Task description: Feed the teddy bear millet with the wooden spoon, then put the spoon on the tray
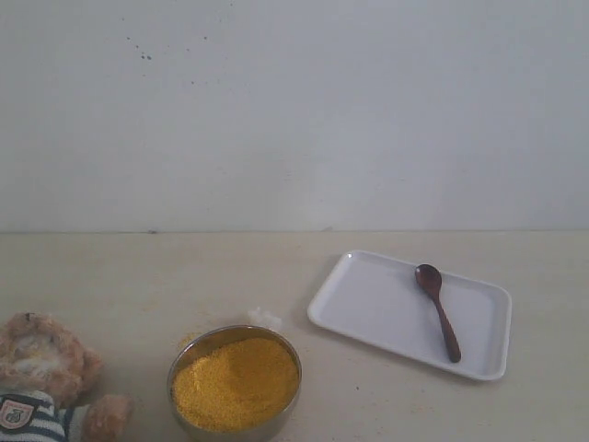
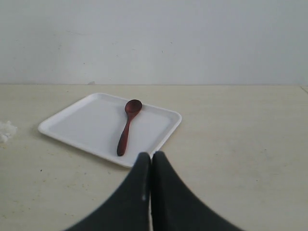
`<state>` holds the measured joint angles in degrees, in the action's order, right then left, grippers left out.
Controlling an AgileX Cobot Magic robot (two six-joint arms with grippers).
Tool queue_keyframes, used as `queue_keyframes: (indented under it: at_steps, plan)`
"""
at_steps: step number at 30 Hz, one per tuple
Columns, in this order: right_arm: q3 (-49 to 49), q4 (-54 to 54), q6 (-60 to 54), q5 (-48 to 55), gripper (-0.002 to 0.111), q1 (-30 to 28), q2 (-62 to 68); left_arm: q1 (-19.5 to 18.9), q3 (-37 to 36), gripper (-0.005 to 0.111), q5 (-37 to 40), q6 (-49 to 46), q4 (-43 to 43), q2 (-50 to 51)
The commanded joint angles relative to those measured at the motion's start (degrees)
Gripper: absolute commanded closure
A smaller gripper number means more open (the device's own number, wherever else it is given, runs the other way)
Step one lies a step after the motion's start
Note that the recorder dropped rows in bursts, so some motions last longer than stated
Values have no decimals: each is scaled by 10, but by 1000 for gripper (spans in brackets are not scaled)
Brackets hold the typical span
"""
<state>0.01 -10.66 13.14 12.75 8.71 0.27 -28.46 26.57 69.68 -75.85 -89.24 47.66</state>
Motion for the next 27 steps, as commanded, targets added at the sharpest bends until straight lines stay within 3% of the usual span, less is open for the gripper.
queue_keyframes:
  at_steps: [1,10,20,27]
  plan:
    - [0,-2,-1,-2,108,-1,-3,47,-6,103,3,34,-15,-40]
    - [0,-2,-1,-2,108,-1,-3,157,-6,103,3,288,-54,-99]
    - [0,-2,-1,-2,108,-1,-3,225,-6,103,-2,259,-80,-156]
    - [0,-2,-1,-2,108,-1,-3,279,-6,103,-155,226,27,-258]
